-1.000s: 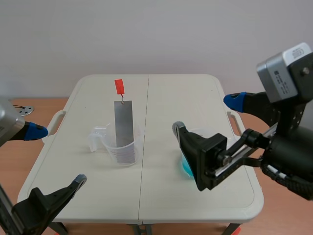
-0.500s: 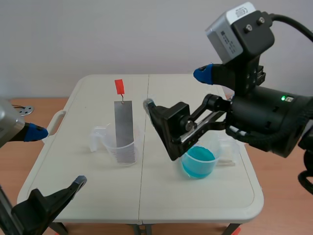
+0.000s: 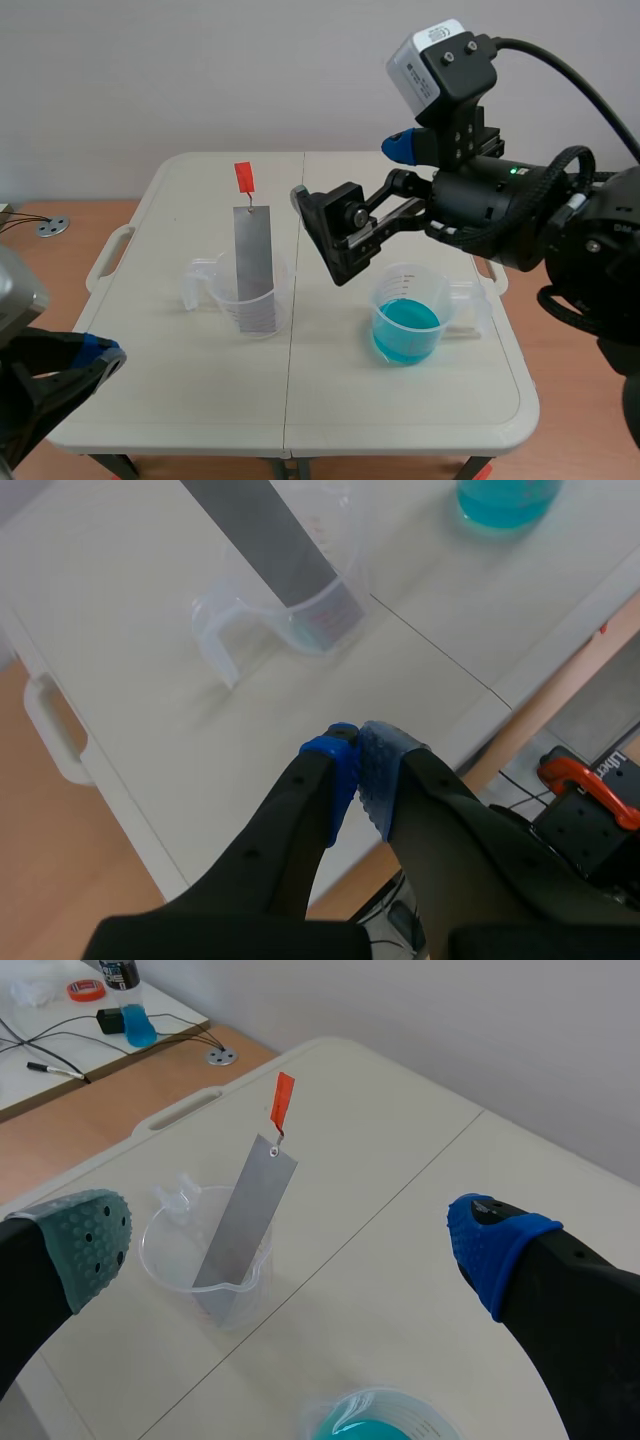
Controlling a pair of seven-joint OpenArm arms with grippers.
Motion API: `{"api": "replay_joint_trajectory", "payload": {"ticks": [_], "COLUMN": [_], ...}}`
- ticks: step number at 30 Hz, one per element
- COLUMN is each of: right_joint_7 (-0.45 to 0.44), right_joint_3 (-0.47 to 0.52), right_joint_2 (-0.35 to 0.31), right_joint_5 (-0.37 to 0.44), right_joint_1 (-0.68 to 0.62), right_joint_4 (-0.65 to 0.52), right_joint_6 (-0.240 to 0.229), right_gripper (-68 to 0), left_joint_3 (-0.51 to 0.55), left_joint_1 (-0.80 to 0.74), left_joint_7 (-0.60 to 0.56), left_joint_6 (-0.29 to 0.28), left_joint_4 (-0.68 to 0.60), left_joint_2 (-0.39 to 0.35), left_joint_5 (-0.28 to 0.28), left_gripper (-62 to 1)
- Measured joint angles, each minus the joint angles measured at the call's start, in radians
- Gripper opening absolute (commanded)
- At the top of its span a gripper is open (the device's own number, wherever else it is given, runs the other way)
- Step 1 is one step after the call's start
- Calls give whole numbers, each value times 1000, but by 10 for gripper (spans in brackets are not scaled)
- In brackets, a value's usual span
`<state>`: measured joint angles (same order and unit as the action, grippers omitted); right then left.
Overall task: Hold the metal plate by the orange handle, dip it into the blue solution, take it out and point at it, then put the plate back in the beaker on the left.
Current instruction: 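Lift the metal plate out of the left beaker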
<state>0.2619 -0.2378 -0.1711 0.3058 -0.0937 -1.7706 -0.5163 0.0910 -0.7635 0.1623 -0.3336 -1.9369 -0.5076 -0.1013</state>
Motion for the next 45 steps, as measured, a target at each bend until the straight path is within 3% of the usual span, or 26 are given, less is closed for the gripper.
{"api": "replay_joint_trajectory", "payload": {"ticks": [8,15,19,26,34,45], "right_joint_7": [220,225,148,-10,-100,-172], "right_joint_3": [0,0,0,0,-53,-62], "right_joint_2": [81,122,121,121,131,236], "right_joint_5": [-2,25,54,54,53,-32], "right_joint_1": [113,187,208,267,386,500], "right_joint_4": [0,75,195,378,581,793], "right_joint_6": [0,0,-9,-115,-112,-112], "right_gripper": [-12,-12,-12,-12,-12,-12], "left_joint_3": [0,0,0,-8,-58,-78], "left_joint_1": [-165,-303,-328,-319,-317,-317], "left_joint_7": [37,28,12,-9,-35,-32], "left_joint_6": [11,11,8,11,11,10], "left_joint_4": [0,83,165,307,422,446], "left_joint_2": [0,0,0,0,0,0], "left_joint_5": [0,-4,-12,-12,-12,-12], "left_gripper": [-590,-590,-590,-590,-590,-590]}}
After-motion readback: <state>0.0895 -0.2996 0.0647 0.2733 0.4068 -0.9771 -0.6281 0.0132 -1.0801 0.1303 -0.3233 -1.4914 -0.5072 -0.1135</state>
